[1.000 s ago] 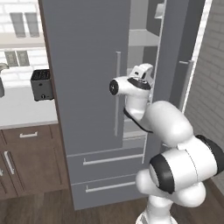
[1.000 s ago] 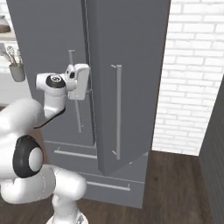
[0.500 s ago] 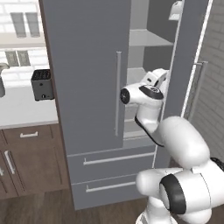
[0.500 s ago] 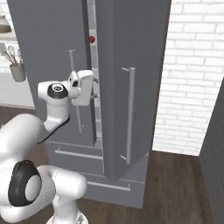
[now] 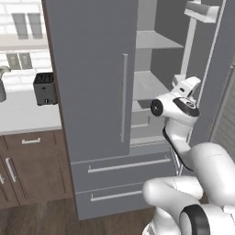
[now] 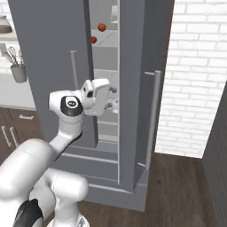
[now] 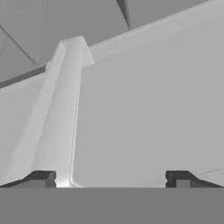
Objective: Take the strawberry from the fridge and place it on top of the pancake, located on the dining counter.
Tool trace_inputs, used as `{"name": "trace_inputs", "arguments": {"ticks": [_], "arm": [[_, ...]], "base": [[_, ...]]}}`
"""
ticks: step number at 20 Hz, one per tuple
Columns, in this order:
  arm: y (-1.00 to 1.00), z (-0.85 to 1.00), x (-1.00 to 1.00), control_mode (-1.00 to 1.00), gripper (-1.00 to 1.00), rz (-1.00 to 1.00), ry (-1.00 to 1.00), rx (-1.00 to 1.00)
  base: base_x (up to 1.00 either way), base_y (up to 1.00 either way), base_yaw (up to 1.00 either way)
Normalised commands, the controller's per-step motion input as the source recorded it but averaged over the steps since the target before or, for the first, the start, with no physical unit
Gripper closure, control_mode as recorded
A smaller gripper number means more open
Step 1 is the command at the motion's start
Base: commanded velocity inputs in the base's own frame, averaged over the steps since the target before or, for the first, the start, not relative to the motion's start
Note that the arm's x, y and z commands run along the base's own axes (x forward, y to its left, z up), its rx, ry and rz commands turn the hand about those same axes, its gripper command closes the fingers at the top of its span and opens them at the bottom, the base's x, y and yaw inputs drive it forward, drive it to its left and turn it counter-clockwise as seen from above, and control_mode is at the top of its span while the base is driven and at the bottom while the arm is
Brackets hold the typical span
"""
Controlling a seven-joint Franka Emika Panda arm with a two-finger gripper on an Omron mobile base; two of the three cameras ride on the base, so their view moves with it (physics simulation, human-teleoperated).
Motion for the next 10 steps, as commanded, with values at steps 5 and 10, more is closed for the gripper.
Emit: {"name": "trace_inputs", "arguments": {"ticks": [5, 10], "arm": [[-1.00, 0.11, -0.28, -1.00, -1.00, 0.00, -0.01, 0.00], [-0.89, 0.04, -0.09, -1.00, -1.00, 0.00, 0.00, 0.00]], "base": [[0.00, 0.00, 0.00], [0.00, 0.00, 0.00]]}}
